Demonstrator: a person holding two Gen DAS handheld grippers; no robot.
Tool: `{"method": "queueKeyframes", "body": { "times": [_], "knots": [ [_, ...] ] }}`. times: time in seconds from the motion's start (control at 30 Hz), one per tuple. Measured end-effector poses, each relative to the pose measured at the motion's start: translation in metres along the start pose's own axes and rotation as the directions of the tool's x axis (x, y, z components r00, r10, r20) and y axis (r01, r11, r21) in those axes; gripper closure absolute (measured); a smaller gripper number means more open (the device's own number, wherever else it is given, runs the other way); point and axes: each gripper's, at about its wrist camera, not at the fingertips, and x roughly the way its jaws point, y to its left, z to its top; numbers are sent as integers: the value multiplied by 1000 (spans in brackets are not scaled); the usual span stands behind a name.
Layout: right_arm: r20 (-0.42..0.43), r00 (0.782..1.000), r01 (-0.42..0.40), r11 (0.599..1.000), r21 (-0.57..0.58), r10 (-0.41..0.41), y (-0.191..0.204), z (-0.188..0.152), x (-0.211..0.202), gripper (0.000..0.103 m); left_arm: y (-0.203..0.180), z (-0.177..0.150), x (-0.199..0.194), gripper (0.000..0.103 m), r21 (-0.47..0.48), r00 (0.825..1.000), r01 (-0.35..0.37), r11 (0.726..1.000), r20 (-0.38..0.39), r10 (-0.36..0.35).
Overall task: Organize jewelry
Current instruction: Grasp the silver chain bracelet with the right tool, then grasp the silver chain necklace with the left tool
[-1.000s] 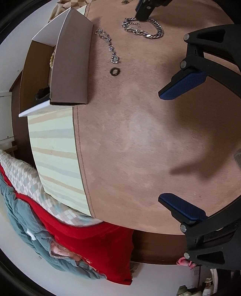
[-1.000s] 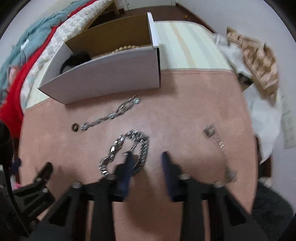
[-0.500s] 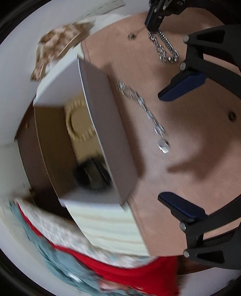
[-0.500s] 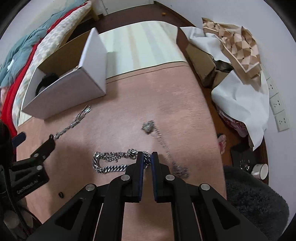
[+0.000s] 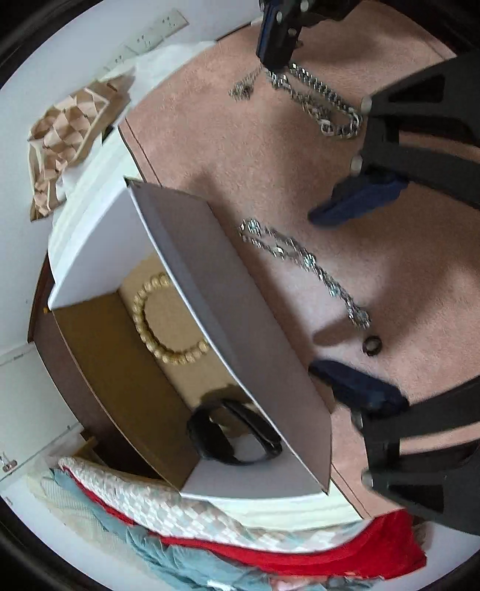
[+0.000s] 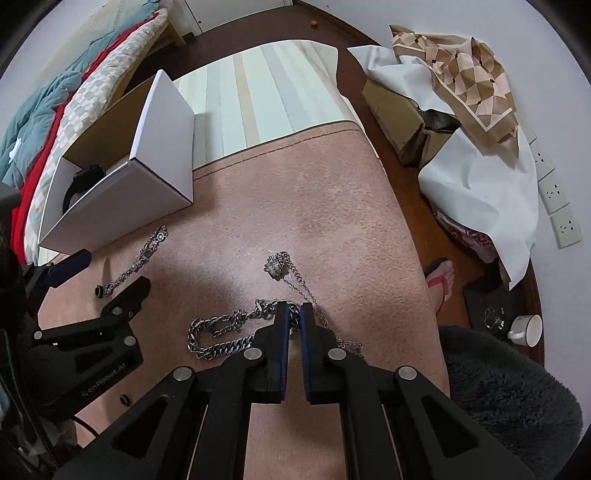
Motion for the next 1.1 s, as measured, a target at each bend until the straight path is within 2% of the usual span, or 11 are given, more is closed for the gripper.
{"method": "queueKeyframes", "body": {
  "times": [0.03, 0.1, 0.2, 0.37, 0.53, 0.77, 0.87, 0.93, 1.0, 1.03, 1.1],
  "knots": [
    [-2, 1000, 0, 1000, 1, 0, 0, 1, 0, 97, 0, 1, -1, 65, 2, 1000, 23, 1000, 1, -23],
    [-6, 1000, 1, 1000, 4, -1, 0, 2, 0, 97, 0, 1, -1, 96, 8, 999, 51, 999, -8, -51],
    [-9, 1000, 0, 1000, 8, 1, -1, 3, 0, 97, -2, 0, -3, 103, 12, 999, 41, 999, -3, -41],
    [-5, 1000, -19, 1000, 20, 19, -3, 3, -4, 97, 14, -8, -15, 103, -79, 996, 81, 994, 29, -79],
    [9, 998, -55, 998, 29, 55, 0, 1, -11, 97, 43, -19, -42, 103, -190, 988, 143, 971, 76, -131],
    [41, 993, -114, 993, 19, 113, 12, 2, -27, 98, 73, -31, -68, 103, -271, 981, 180, 946, 119, -153],
    [50, 991, -122, 993, 7, 121, 17, 3, -32, 98, 79, -35, -63, 98, -292, 969, 242, 926, 124, -214],
    [51, 991, -121, 993, 5, 121, 19, 4, -32, 98, 75, -32, -48, 92, -285, 969, 247, 926, 92, -230],
    [46, 992, -120, 993, 11, 120, 17, 3, -30, 98, 67, -30, -38, 62, -240, 968, 252, 938, 74, -241],
    [43, 992, -122, 992, 15, 121, 15, 2, -29, 98, 62, -29, -33, 55, -213, 971, 237, 948, 69, -227],
    [38, 992, -119, 993, 21, 119, 11, 1, -27, 98, 54, -26, -25, 53, -167, 978, 207, 964, 49, -202]
  ]
}}
